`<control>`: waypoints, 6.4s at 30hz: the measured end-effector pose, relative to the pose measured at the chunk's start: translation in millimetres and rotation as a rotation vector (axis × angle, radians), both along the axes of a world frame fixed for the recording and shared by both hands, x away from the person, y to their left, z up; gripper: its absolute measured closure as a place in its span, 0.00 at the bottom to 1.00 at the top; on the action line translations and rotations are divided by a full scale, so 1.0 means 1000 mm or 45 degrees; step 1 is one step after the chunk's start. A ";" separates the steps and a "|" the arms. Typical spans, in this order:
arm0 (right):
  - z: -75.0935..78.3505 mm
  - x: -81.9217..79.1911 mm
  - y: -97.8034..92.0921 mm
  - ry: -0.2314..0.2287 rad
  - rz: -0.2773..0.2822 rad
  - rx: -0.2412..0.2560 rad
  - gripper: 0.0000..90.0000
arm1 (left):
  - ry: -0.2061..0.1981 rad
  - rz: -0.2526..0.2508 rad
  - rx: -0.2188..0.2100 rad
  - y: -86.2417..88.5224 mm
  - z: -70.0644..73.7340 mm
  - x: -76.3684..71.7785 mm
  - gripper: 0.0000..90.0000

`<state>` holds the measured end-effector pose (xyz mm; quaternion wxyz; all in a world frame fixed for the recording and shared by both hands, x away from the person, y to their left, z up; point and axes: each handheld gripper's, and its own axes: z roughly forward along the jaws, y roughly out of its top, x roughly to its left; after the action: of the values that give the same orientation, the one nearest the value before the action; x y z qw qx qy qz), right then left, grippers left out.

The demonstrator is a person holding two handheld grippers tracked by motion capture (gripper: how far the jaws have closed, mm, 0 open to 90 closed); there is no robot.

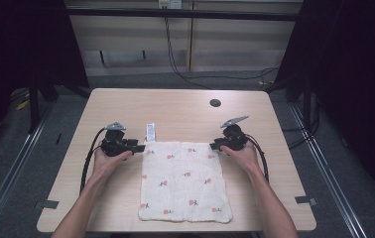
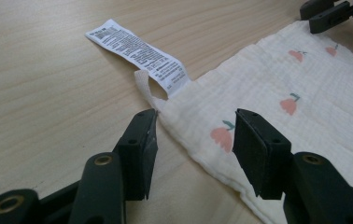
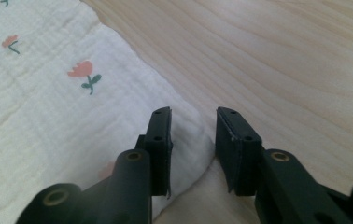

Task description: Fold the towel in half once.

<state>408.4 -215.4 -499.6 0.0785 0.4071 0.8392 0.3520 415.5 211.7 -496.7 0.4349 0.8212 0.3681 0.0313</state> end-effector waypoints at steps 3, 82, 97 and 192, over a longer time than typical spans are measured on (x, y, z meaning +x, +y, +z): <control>-0.002 -0.003 0.001 -0.033 -0.015 -0.002 0.87 | 0.008 0.014 0.006 -0.001 -0.002 0.001 0.53; 0.012 -0.007 -0.017 -0.055 -0.086 0.283 0.97 | -0.095 -0.054 -0.082 -0.008 0.020 0.004 0.96; 0.030 -0.001 -0.026 -0.095 -0.101 0.292 0.97 | -0.124 -0.045 -0.108 -0.014 0.026 0.009 0.96; 0.040 -0.165 -0.030 -0.108 0.191 0.207 0.96 | -0.239 -0.391 0.011 -0.014 0.034 -0.131 0.94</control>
<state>243.8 -245.7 -459.4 0.0542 0.3330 0.8319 0.4405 284.0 197.9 -462.3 0.4633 0.8632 0.1959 0.0426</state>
